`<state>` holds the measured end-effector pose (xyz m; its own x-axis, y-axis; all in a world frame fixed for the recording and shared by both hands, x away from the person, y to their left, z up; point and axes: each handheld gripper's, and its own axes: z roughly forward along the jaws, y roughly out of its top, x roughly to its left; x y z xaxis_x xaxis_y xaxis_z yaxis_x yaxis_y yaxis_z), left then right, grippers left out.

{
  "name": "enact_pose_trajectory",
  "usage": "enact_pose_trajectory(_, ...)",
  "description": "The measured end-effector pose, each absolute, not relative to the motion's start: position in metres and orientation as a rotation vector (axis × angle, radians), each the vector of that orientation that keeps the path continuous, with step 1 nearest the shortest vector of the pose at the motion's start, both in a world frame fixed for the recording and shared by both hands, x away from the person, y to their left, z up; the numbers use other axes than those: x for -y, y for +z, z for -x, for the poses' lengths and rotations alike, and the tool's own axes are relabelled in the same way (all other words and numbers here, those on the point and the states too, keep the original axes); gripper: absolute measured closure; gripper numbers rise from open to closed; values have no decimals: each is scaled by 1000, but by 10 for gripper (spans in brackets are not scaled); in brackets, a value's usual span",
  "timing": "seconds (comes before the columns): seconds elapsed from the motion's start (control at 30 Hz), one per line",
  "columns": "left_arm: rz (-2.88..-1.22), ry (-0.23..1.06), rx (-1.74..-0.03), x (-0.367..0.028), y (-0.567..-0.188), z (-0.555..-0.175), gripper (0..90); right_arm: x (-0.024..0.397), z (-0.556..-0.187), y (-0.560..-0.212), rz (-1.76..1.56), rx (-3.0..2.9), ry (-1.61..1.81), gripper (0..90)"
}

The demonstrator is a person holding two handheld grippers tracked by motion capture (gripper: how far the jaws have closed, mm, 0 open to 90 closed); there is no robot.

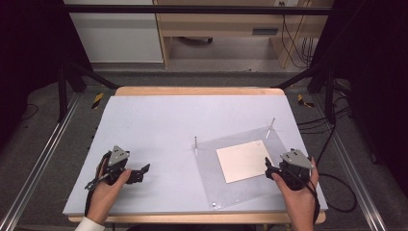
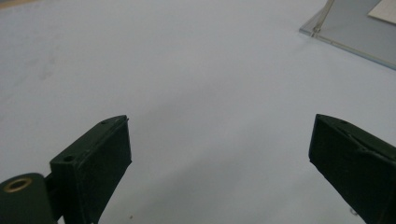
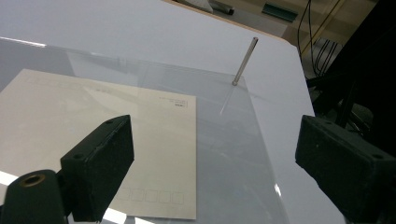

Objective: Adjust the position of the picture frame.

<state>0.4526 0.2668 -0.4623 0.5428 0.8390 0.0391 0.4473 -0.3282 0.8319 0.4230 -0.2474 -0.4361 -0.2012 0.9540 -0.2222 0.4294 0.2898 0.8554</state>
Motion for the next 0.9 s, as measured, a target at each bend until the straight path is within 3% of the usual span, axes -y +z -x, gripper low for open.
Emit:
enact_pose_trajectory(0.2, -2000, 617, -992, -256, -459, -449, 49, 248, -423, -437, -1228, -1801, 801, 170)
enact_pose_trajectory(0.4, -2025, 625, -932, -240, -453, -438, 58, 246, -421, -434, -1239, -1815, 789, 99)
enact_pose_trajectory(0.57, -2034, 622, -892, -229, -448, -433, 55, 244, -421, -432, -1231, -1837, 808, 97)
enact_pose_trajectory(0.9, -1987, 560, -787, -185, -396, -461, 58, 240, -451, -389, -1104, -2066, 791, 181)
